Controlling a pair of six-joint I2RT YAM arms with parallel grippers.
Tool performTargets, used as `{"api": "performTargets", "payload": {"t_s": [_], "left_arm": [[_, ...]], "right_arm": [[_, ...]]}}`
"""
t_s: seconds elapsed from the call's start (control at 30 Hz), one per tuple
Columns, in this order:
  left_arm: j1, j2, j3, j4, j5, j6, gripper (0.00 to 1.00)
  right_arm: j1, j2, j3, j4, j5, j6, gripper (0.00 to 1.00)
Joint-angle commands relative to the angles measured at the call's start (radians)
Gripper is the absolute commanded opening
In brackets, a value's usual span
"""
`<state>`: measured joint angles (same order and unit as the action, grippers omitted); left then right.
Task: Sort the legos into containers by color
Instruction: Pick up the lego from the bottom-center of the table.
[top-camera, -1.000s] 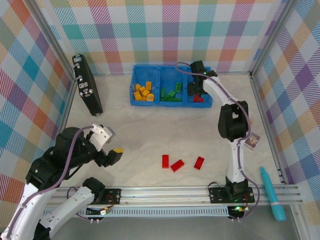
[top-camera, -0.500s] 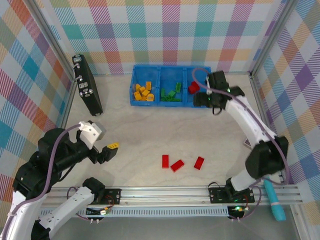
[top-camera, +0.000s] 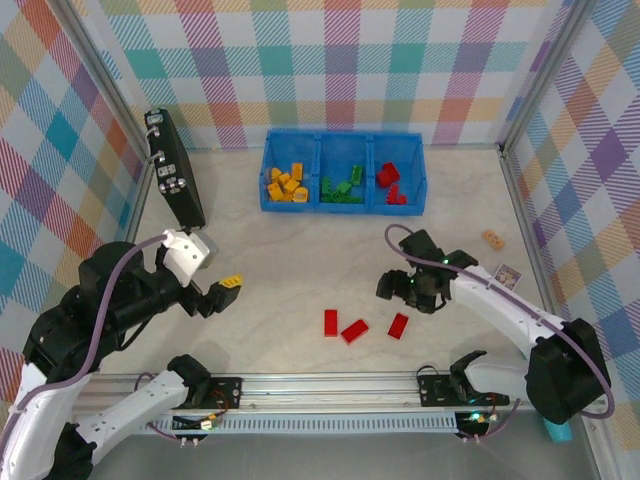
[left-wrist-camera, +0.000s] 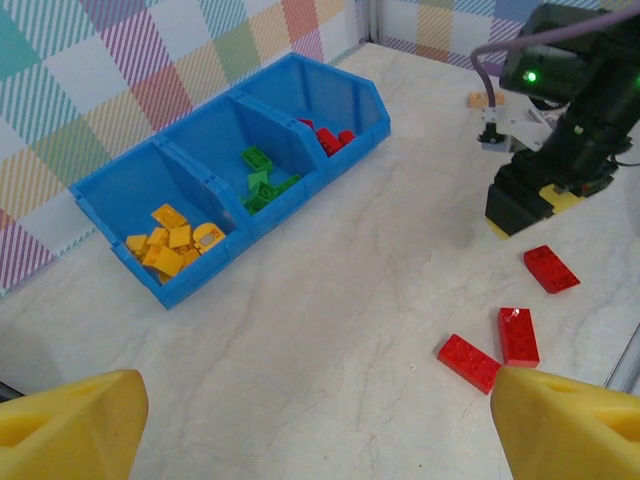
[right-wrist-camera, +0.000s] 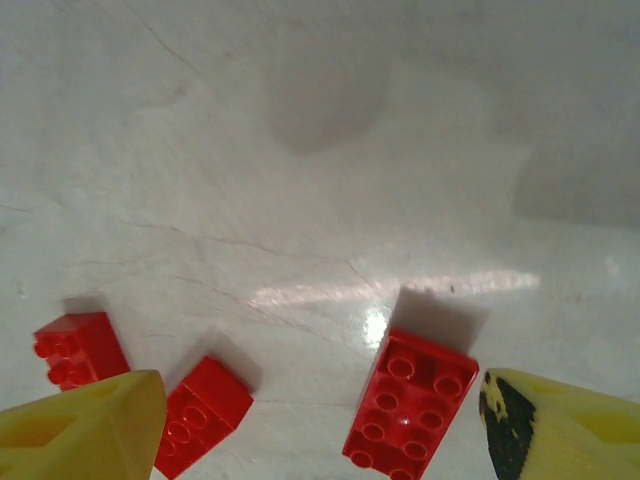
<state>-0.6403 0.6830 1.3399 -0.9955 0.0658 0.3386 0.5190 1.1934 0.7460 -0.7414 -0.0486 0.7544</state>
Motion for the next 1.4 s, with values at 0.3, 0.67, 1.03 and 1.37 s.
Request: {"api": "performTargets", "payload": {"t_s": [0.3, 0.67, 1.03, 1.37], "left_arm": [[-0.027, 0.008, 0.067, -0.018, -0.012, 0.025, 0.91], [-0.027, -0.002, 0.068, -0.033, -0.022, 0.022, 0.91], [-0.027, -0.019, 0.081, -0.060, -0.067, 0.036, 0.93], [-0.027, -0.043, 0.195, -0.156, -0.119, 0.053, 0.97]], "right_arm": [[0.010, -0.088, -0.209, 0.099, 0.002, 0.216, 0.83], [0.028, 0.047, -0.220, 0.194, -0.019, 0.174, 0.57], [0.026, 0.053, -0.162, 0.139, 0.051, 0.081, 0.39], [-0.174, 0.190, 0.323, 0.030, 0.168, -0.301, 0.38]]}}
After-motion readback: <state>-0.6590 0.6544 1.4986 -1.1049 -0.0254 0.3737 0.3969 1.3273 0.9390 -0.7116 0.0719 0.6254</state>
